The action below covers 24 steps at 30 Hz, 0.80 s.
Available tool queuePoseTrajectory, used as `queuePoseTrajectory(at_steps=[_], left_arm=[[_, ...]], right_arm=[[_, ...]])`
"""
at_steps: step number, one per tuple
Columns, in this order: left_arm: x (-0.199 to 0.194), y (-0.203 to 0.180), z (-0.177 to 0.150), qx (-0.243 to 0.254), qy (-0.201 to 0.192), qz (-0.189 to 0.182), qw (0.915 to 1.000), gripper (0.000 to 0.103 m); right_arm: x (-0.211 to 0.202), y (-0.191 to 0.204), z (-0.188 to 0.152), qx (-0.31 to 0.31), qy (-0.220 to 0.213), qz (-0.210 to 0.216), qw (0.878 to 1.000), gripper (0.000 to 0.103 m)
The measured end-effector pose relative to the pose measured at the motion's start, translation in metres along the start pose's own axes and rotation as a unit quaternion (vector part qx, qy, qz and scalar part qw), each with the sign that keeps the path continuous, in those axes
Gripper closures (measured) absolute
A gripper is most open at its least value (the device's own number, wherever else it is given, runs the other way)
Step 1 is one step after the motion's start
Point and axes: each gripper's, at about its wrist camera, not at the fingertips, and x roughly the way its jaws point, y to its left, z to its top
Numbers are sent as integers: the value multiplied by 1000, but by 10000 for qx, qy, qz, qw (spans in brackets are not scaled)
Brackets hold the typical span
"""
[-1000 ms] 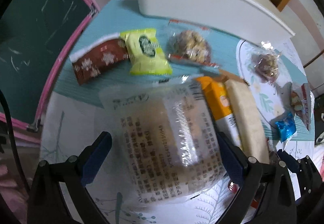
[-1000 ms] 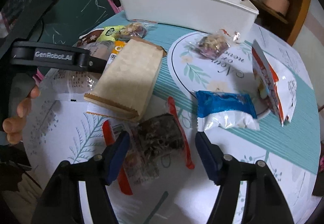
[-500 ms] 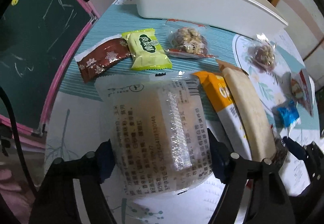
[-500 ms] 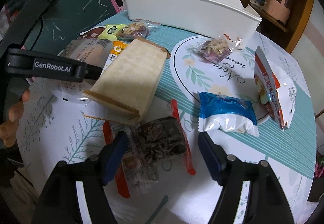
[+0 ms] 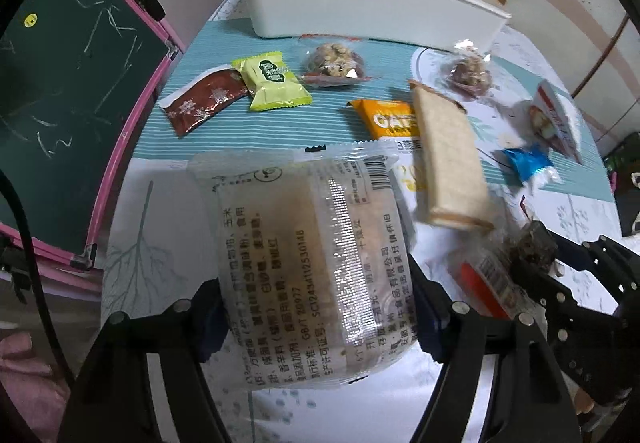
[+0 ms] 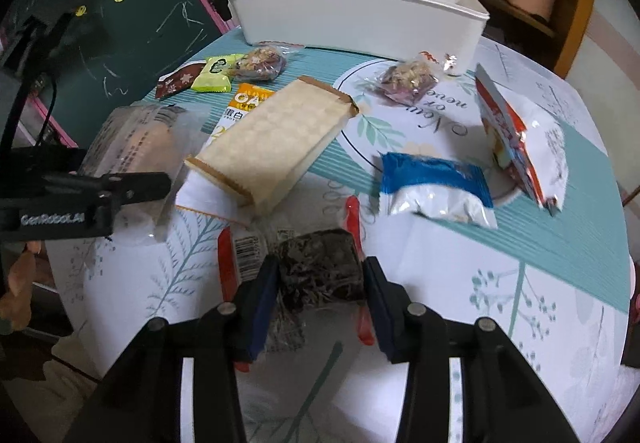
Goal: Organize snacks
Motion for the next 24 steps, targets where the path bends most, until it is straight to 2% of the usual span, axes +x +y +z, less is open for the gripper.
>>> queuePoseTrajectory(at_steps=[8,14,18,24], left_arm=[[-43,-10,-9,312,-325,-268,9986,30],[-78,-21,-8,629,-733,-195,9951,29],[-104,-20,4,798,-1028,-134,9914,29],[-150,-14,41,931,-1604,-13,9826,29]], right_arm=[[-45,11,1,65,-427,58,9991,61],[-75,19,9,-89,-711,-12,9974,61],[-100,18,27,-216,-984,-147,9948,61],[-141,9,66,-312,-1442,-367,9884,60]])
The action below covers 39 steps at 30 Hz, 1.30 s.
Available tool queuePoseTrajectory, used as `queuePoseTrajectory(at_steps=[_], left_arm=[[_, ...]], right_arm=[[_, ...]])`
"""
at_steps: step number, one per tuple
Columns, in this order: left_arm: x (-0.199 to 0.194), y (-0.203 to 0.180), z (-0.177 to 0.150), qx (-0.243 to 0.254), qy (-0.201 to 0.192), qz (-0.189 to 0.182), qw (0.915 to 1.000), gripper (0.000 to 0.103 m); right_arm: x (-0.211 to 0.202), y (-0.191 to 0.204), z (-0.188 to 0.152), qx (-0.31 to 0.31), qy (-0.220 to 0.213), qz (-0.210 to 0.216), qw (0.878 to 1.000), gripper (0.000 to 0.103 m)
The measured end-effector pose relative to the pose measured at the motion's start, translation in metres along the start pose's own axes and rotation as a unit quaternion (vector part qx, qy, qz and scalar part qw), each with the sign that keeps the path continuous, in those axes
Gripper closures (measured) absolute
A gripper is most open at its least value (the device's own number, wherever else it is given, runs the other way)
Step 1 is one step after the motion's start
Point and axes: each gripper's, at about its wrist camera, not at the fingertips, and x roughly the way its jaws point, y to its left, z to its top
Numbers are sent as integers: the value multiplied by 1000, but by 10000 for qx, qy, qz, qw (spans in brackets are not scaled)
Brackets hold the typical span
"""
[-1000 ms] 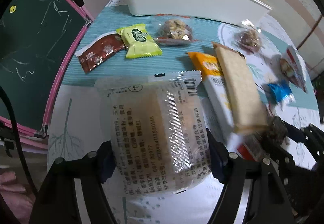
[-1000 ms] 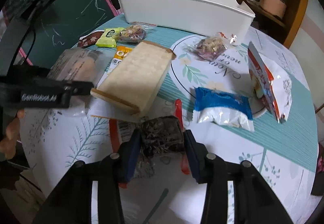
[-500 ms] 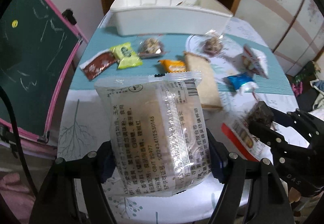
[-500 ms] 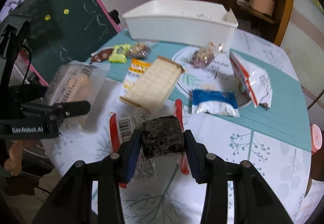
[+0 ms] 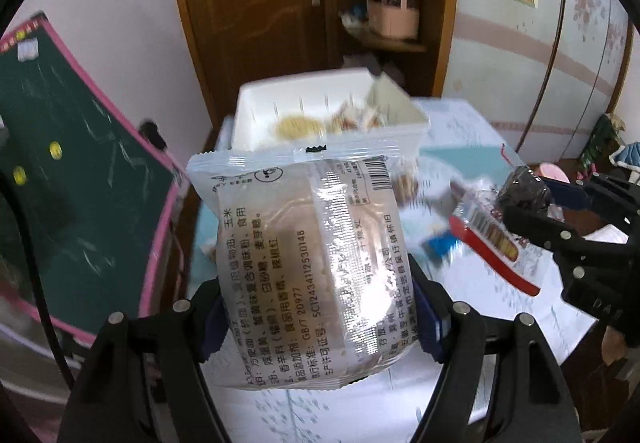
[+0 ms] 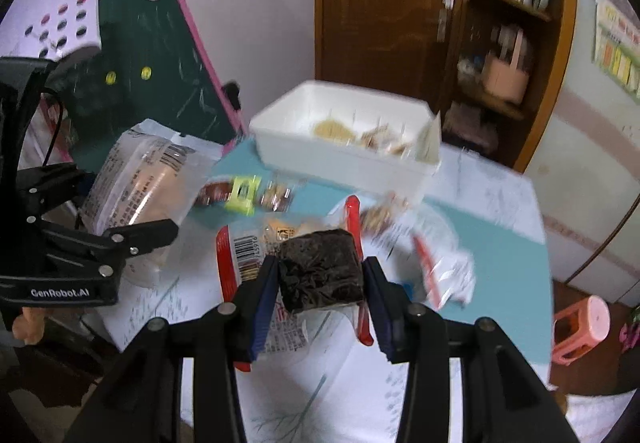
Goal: Organize snacks
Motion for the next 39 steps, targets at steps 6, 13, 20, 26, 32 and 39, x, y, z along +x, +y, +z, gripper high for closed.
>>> queuePoseTrajectory(at_steps=[6,13,20,26,32,39], left_arm=[[-14,13,57,107,-355,170,9992,29],[-9,17,118,271,-467,309,9981,29],[7,11,163,461,-543,567,9958,28],[29,13,201,409,-552,617,9957,28],[68,16,230,269,-566,667,9958,28],[119,22,235,70,-293,620,9976,28]], right_arm=[[-18,-18,59,-48,-433,-208,9988,60],[-31,-43,128,149,-868,-366,9954,60],[-29,-64,184,400,-1086,-430,9923,60],[-10,-74,218,564,-1085,-462,9914,60],[23,-84,238,732,-1008,-488,9910,60],[73,-102,239,1035,-662,-475,9913,60]])
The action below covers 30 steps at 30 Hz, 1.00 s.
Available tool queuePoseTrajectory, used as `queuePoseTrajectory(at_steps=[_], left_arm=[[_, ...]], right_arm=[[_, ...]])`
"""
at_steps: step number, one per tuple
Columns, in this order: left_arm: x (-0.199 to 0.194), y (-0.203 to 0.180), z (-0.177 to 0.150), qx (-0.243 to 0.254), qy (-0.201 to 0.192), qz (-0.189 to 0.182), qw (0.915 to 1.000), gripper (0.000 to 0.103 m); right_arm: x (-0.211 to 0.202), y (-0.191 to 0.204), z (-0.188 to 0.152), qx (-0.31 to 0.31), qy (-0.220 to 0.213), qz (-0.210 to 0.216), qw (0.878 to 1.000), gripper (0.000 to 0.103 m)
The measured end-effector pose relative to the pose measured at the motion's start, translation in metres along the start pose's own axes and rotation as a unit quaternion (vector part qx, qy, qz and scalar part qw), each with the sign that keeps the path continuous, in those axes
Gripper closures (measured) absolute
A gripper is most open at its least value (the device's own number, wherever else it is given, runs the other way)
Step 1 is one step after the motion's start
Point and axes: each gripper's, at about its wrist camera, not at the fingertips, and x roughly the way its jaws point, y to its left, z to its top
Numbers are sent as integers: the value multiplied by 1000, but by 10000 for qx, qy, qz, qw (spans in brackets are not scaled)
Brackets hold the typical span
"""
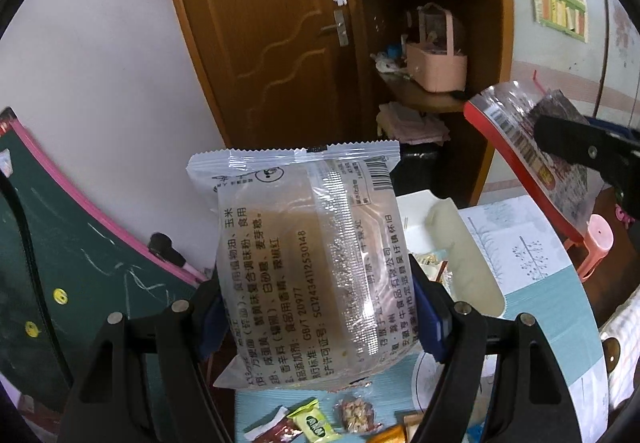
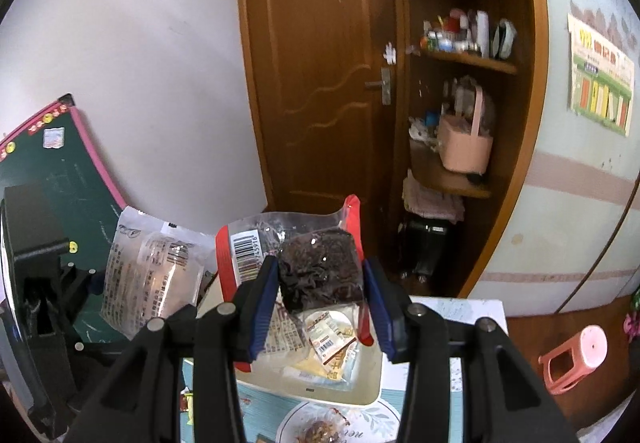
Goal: Organize snacks
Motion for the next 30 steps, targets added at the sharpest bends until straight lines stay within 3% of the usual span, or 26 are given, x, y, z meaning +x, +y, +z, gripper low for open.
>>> queuePoseTrajectory(at_steps=[7,19,24,27,30], left_arm=[[50,2,-3,-135,322,-73,9994,28],[64,4,-4,-176,570,-65,9982,28],[77,6,-5,-344,695,-155,9969,19],[83,8,-7,-414,834,-362,9950,10],[84,8,-8,-459,825,-404,9947,8]], right_arm=[[42,-10,-14,184,425,-14,9989,60],[86,-13,-25,262,828,-26,9962,60],[100,-10,-30,238,994,-103,9947,57],[107,-11,-33,241,1051,-90,9941,51],[108,-14,-38,367,1046,74,9938,35]])
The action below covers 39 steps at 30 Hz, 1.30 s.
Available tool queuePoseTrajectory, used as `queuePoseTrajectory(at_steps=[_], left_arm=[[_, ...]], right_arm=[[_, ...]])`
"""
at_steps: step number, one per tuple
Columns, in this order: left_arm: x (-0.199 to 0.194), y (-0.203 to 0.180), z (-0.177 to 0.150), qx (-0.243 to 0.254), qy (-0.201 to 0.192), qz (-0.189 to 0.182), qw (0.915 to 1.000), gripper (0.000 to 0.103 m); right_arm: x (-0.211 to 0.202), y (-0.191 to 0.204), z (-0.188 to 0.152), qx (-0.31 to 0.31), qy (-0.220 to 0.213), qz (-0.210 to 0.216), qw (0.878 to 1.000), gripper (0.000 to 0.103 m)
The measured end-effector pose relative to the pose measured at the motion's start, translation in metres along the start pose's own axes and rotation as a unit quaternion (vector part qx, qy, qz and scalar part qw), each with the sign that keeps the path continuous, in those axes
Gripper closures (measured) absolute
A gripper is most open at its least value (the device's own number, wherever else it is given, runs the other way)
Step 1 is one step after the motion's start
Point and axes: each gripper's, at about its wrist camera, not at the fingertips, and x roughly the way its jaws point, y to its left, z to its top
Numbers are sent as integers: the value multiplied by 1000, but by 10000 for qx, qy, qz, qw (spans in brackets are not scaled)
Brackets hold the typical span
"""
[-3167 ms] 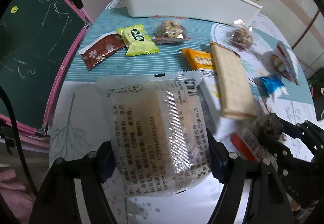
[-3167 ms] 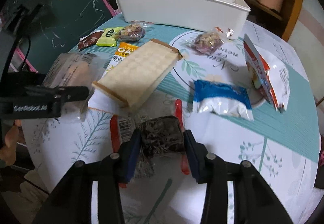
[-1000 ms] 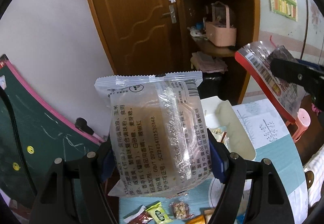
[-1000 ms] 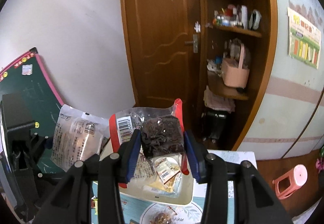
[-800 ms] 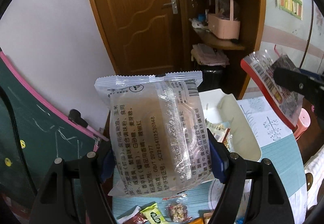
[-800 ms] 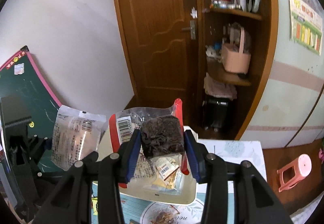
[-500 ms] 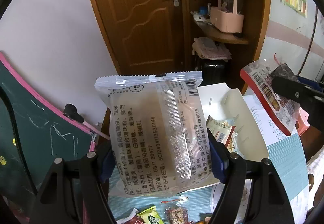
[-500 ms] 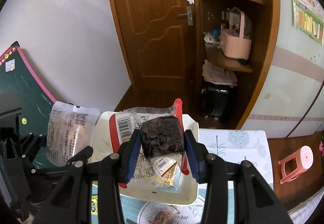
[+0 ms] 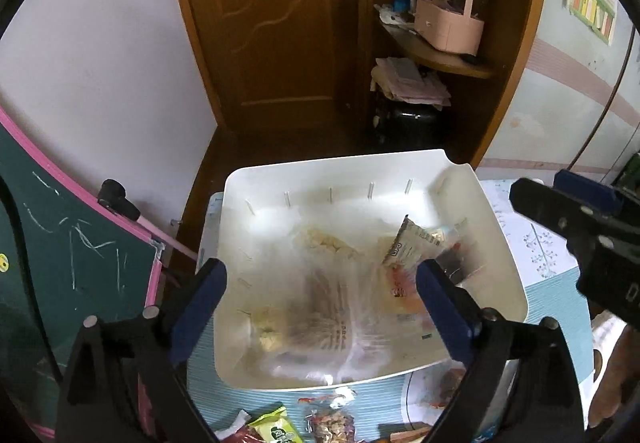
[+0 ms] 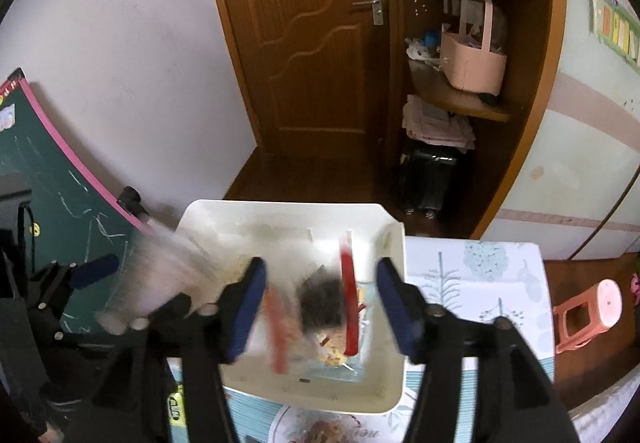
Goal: Organize snacks
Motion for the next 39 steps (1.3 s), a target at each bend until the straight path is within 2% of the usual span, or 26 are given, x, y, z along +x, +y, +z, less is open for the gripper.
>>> queuePoseTrajectory(at_steps=[7,15,31,39], left_arm=[[-9,-3,-5,28,-81,-40,10000,8],[-43,-9,-13,119,-213,-43,9997,8],[-154,-15,-43,212,-684,-109,9974,8],[-193,-21,-75,203,-725,-339,9966,8]], right_arm=[[-2,0,-8,-1,104,-39,9999,34],[-24,-3,-18,59,140,-110,9998,34],[-128,1,-39,49,-314,-164,9994,34],[-177,7,-72,-166,-510,-100,9985,33]])
